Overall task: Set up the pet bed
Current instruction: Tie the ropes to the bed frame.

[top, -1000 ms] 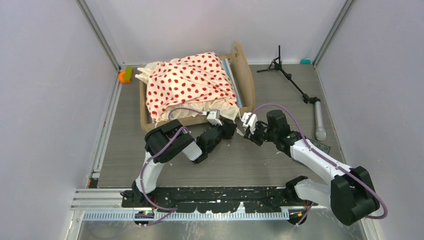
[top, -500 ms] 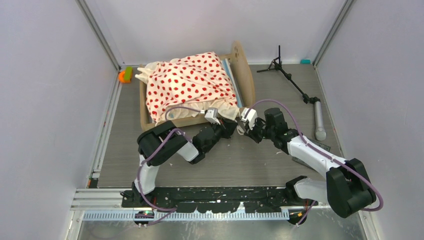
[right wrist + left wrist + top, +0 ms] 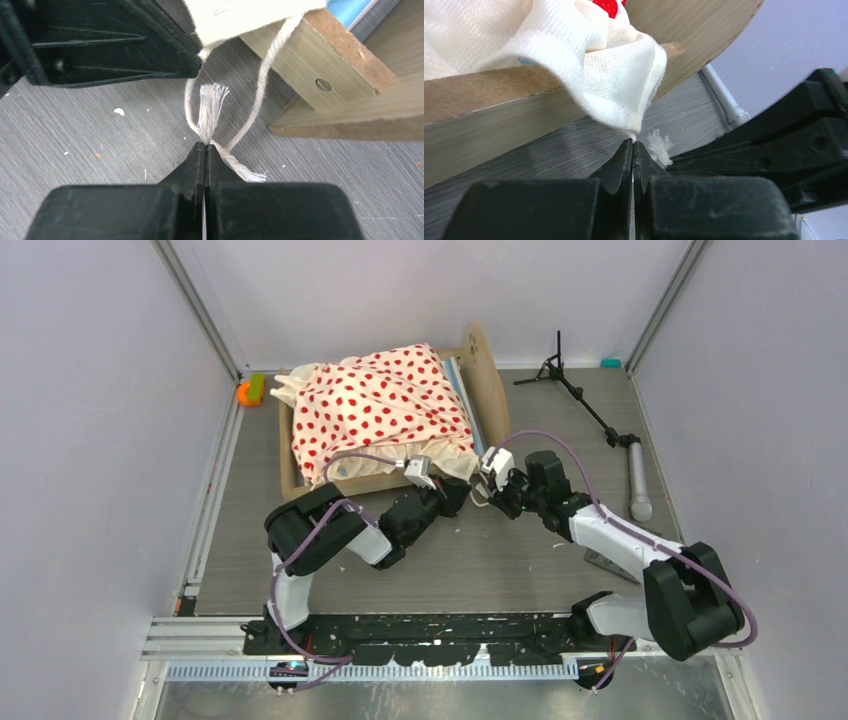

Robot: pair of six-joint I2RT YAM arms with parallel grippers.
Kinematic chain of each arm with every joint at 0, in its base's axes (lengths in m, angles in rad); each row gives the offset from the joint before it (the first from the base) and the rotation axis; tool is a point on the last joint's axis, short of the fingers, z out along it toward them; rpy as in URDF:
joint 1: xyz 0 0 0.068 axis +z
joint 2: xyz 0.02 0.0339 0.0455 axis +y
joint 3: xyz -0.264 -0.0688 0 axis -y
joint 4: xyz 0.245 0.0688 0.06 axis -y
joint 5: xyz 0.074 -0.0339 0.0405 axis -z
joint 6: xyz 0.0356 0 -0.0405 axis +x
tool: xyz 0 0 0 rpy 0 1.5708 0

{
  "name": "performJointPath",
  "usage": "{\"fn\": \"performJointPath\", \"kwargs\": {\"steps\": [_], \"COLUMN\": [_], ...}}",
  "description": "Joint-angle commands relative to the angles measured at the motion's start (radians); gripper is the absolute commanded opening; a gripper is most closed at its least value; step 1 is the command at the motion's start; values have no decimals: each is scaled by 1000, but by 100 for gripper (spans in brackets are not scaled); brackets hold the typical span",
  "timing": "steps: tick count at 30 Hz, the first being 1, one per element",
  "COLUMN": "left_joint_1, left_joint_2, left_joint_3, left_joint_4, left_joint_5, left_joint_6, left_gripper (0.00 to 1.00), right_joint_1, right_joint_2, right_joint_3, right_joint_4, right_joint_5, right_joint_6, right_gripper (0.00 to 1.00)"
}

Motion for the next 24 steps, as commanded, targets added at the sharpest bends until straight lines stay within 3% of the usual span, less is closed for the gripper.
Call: {"fn": "performJointPath", "kwargs": {"steps": [1,12,24], "left_joint_1": [-8,-10,-12], "left_joint_2": [-76,-96,-149], "left_joint_3": [-22,-34,-7], "left_joint_4": [23,5,-45], "left_joint_5": [19,41,46], "left_joint_6": [40,17,48], "left_gripper": [1,1,1], "right_joint_1": [-3,-3,-1], "right_joint_2": [68,179,245], "right_joint_3": [81,125,196], "right_joint_4": [62,129,62], "right_joint_5": [11,7,-66], "right_joint_6": [39,80,4], "right_gripper": [0,0,0]}}
